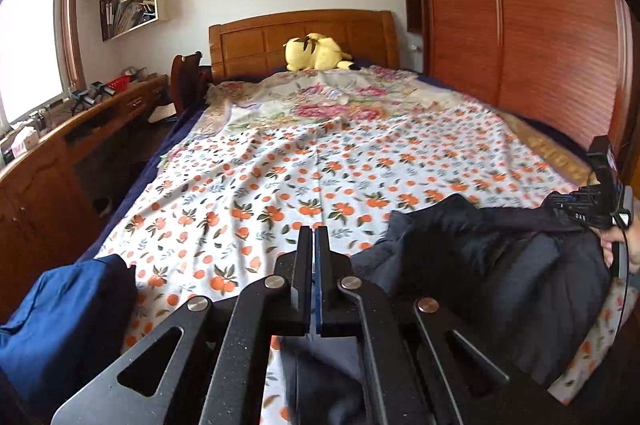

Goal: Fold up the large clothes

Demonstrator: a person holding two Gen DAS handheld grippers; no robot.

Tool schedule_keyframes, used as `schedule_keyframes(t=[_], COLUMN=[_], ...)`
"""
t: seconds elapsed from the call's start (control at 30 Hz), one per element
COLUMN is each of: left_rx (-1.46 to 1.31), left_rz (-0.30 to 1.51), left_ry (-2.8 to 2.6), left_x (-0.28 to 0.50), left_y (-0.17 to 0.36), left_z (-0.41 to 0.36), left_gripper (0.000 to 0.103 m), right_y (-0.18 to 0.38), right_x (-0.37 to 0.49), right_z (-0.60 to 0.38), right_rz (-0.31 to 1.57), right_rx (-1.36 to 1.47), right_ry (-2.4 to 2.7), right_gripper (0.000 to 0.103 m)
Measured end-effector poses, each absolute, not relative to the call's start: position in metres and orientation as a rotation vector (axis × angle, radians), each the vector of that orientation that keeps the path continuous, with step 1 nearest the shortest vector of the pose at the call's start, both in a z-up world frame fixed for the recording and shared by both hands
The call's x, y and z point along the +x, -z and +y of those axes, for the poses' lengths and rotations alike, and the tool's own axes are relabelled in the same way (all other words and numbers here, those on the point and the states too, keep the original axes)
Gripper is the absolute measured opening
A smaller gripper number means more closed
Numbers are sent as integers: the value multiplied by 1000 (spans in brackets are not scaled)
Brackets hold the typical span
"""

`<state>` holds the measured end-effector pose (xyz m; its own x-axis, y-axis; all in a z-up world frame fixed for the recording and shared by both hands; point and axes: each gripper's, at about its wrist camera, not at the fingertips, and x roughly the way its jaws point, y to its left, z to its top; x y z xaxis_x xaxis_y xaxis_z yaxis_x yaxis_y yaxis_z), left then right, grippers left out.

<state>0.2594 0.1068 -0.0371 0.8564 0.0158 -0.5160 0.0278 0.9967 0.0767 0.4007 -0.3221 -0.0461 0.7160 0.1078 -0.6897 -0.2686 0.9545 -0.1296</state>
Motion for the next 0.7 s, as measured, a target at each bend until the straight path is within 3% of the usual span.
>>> schedule_keyframes(t=[0.17,0.3,0.33,0.37,0.4,0.43,0.53,0.7], left_rx=[66,54,41,30,15,3,-8,30], left_rz=[559,542,534,527,516,501,486,475], left_ry=[47,100,120,136,160,177,191,193], left_x=[265,266,265,265,264,262,262,254], left_y=[50,63,67,69,72,74,80,87], left_z=[107,97,94,93,91,90,89,97], left_gripper=[1,2,9,17,36,44,44,44], right_y=[64,58,60,59,56,51,35,22], right_x=[434,425,425,423,419,413,404,390], right_z=[-317,-314,-317,-317,-318,-318,-312,-270], right_rz=[804,789,785,782,771,752,716,703], right_rx=[-182,-193,-197,-200,-205,-216,-253,-292], right_ry=[-208,-196,-189,-180,-165,-145,-116,-204], right_gripper=[7,21,25,37,50,52,58,59])
